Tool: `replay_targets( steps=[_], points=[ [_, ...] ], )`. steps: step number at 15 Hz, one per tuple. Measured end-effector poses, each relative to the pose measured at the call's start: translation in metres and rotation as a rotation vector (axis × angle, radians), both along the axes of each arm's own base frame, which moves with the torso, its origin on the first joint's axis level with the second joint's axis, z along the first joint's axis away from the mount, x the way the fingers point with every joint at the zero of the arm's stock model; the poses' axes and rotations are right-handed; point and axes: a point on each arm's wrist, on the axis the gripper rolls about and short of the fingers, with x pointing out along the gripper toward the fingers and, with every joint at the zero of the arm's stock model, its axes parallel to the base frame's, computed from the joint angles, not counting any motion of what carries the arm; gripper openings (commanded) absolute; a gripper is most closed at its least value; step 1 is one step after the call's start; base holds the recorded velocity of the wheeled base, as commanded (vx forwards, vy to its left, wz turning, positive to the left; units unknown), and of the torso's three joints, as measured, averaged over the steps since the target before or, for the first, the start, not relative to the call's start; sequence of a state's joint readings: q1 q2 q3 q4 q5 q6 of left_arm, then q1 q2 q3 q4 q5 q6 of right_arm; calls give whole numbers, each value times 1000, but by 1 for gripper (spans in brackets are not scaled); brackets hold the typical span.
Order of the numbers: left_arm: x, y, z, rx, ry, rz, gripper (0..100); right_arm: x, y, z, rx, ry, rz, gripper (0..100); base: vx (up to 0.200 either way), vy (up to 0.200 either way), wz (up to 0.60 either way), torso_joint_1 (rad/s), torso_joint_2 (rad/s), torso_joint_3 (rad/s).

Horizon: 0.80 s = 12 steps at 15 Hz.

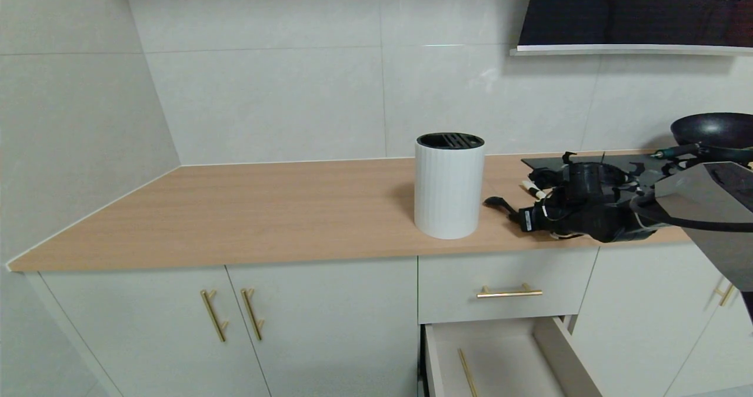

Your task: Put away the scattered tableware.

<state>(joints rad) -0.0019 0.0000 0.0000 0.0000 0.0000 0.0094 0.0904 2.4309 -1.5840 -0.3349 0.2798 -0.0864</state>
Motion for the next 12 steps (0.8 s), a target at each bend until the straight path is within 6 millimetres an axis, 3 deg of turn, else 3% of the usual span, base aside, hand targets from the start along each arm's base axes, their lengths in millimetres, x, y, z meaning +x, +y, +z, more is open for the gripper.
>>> replay_targets(
  steps=[4,7,9,12],
  points=[
    [0,0,0,0,0,0,100,-2,0,3,24,18,-48,0,0,0,0,0,0,0],
    [0,0,0,0,0,0,100,-10,3,17,35,23,-129,0,0,0,0,0,0,0],
    [0,0,0,0,0,0,100,-25,8,39,51,8,-154,0,0,0,0,0,0,0],
    [0,0,0,0,0,0,100,-69,14,74,91,54,-171,0,0,0,0,0,0,0]
  ],
)
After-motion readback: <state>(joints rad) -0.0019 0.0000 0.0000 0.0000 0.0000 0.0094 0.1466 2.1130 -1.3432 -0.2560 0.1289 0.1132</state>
